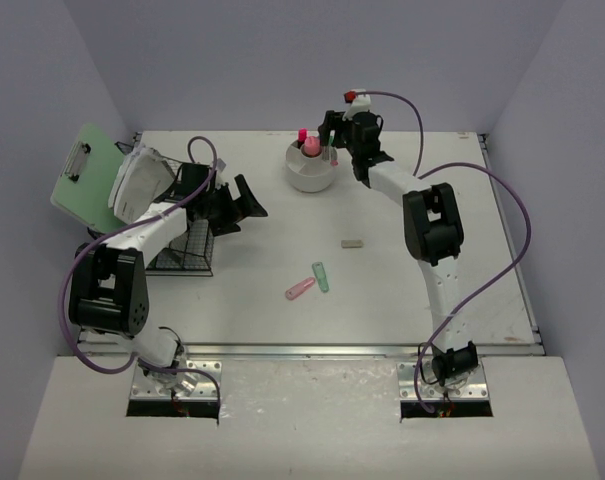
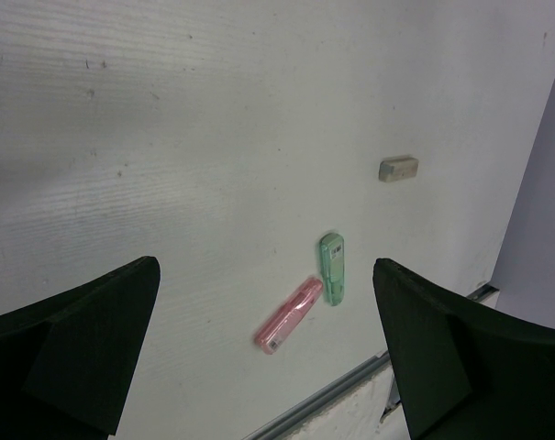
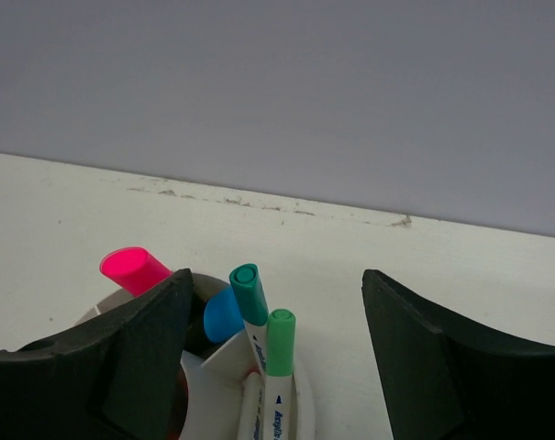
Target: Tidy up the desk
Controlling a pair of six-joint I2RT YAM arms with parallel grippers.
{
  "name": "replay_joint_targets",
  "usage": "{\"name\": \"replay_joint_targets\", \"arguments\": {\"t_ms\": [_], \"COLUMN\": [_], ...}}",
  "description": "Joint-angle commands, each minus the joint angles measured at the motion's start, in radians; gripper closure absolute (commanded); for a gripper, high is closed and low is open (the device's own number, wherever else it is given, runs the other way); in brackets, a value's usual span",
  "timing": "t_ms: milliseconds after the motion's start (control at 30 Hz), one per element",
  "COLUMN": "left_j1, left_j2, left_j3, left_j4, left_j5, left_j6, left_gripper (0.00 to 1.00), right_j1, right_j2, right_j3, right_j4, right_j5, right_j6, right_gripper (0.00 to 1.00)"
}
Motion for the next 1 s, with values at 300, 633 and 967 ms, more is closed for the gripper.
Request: {"name": "replay_joint_targets", "arguments": {"t_ms": [300,633,967], "left_j1": [0.014,-0.016,-0.036], "left_j2": [-0.089,-0.197,-0.387], "left_j3": [-0.029,-0.049,-0.140], "left_j4": [0.089,0.057,0.110], "left_j5": [-0.048,-0.207,-0.496], "left_j6": [0.013,0.290,0.357], "left_gripper": [0.00,0.00,0.00], "right_j1": [-0.004,-0.005,0.176], "right_j2": [-0.227,-0.631,-0.885], "right_j3": [-0.088,-0.365,-0.685], "right_j4": [0.092,-0.244,-0.870], "right_j5": [-0.152,-0.363,-0.198], "right_j6": [-0.028,-0.451,-0.392], "right_gripper": [0.24,0.33,0.52]}}
